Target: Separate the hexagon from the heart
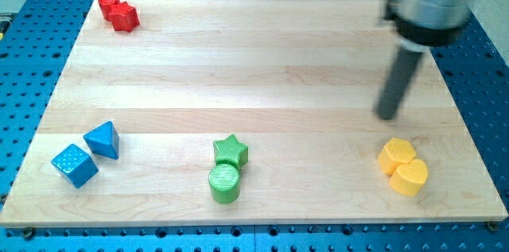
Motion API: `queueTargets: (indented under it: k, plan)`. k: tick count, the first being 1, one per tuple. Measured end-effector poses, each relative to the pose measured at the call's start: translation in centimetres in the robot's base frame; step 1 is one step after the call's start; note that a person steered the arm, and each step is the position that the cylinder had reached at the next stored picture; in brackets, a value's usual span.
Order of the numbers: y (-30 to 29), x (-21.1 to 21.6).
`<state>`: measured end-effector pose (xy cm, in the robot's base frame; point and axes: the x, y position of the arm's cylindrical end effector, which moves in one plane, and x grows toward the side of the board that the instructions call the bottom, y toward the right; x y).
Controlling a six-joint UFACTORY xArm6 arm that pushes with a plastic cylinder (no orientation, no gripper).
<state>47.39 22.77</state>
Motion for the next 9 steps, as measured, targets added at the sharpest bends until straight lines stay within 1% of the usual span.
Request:
queueTargets:
  k: [1,2,4,5,6,7,8,9]
  plan:
    - [1.8,4.3]
    - [1.3,7.3]
    - [-6.7,7.8]
    - [-9.3,6.0]
    - [-10.5,3.8]
    - [-14.5,3.8]
    - [-9.7,5.5]
    - [-10.1,4.8]
